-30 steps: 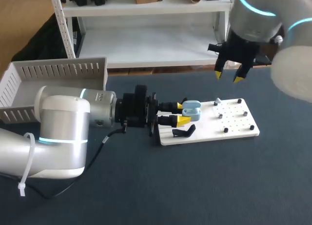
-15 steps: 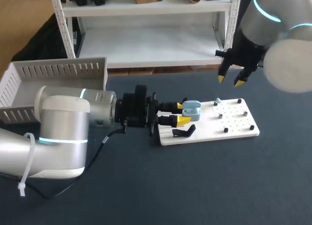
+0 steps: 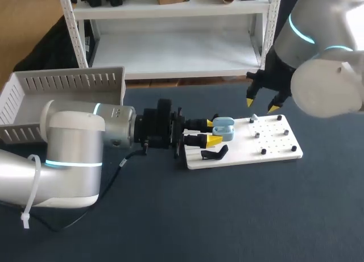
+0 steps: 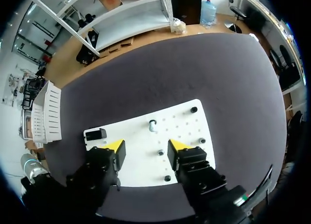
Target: Pick up each earbud case from the left stands, insert the matching earbuds, close the lid, and place the case in the box.
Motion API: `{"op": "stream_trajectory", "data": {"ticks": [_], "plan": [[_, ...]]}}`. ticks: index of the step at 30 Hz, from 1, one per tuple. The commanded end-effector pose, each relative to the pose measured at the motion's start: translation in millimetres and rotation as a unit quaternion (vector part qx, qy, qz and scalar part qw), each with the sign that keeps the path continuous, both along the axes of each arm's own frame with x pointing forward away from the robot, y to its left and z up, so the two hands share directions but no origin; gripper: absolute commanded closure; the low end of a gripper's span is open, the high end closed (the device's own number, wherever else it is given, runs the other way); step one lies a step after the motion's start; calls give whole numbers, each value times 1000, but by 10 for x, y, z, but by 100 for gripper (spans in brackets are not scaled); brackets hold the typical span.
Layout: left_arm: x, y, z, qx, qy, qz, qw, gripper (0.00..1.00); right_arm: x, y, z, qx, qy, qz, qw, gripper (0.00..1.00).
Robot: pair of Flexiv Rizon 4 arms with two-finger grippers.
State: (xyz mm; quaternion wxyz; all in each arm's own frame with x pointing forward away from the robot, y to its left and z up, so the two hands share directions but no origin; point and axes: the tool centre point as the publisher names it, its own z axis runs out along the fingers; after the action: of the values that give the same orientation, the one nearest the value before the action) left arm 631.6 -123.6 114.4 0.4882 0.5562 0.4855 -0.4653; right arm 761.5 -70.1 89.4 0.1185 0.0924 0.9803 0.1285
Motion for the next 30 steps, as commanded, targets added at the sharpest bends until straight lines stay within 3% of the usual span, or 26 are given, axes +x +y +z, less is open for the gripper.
{"op": "stream_trajectory", "data": {"ticks": [1, 16, 30], "plan": [[5, 2, -12, -2, -1, -1, 1000, 100, -40, -13, -114, 2, -11, -5, 1000, 53], [5, 2, -12, -2, -1, -1, 1000, 100, -46, 59, -373, -17, -10, 21, 1000, 52], [5, 2, -12, -2, -1, -1, 1000, 100, 114, 48, -529, -11, -8, 7, 1000, 56]]}}
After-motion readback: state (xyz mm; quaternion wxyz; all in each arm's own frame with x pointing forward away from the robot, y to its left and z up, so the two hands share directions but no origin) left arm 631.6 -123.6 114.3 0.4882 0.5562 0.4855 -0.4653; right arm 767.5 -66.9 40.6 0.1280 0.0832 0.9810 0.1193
